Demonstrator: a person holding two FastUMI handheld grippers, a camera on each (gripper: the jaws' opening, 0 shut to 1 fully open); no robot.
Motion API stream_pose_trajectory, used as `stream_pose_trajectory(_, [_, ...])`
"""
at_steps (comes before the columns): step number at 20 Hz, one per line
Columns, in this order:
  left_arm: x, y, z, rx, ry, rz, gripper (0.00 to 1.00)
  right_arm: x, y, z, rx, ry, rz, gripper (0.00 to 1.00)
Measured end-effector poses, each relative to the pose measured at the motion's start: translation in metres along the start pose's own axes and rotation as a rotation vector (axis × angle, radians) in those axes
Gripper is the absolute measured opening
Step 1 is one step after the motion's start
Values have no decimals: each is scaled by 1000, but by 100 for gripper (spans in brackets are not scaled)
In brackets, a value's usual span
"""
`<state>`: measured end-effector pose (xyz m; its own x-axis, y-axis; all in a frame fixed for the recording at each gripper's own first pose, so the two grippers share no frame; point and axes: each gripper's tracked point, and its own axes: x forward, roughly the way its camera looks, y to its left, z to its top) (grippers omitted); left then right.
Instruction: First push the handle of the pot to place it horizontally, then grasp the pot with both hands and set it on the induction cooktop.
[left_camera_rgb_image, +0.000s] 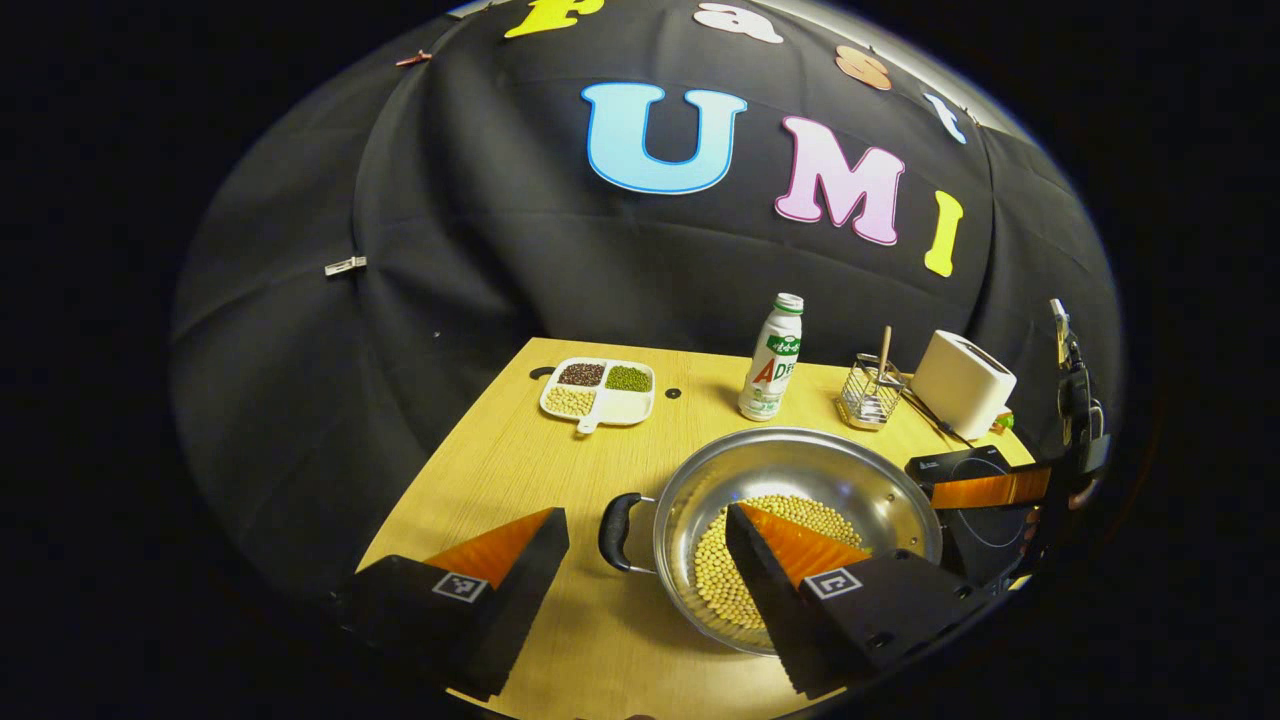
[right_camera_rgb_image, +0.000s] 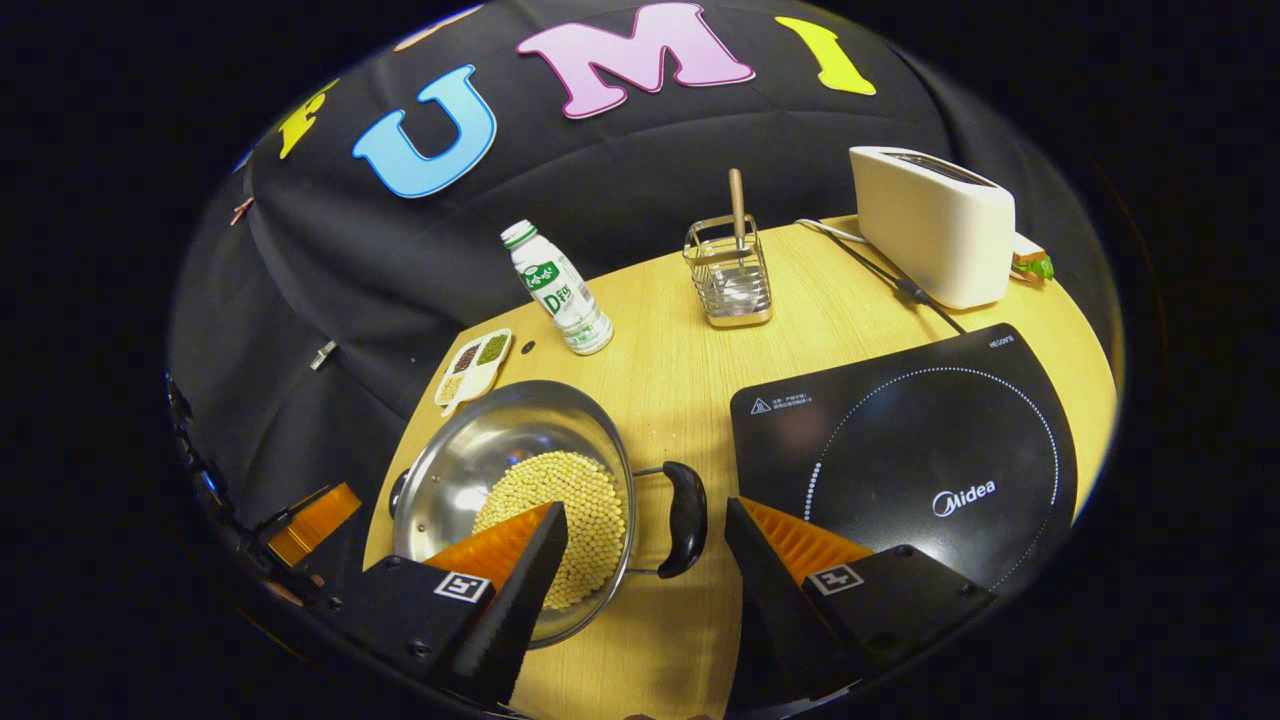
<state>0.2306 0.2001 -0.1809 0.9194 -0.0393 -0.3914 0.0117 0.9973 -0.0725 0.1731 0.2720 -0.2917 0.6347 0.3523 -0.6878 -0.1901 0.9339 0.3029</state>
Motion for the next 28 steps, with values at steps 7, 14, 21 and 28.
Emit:
stream_pose_trajectory(7, [42, -1, -28, -42, 72, -94, 95, 25, 7, -12, 8, 11, -9, 99])
stream_pose_trajectory(14, [71, -4, -50, -60, 138, -143, 94, 38, 7, -9, -21, -18, -48, 95])
stream_pose_trajectory(21, [84, 2, -72, -98, 203, -133, 71, 57, -3, -15, -30, 17, -96, 61])
stream_pose_trajectory(28, [85, 5, -71, -107, 193, -103, 60, 58, -3, -14, -20, 39, -85, 53])
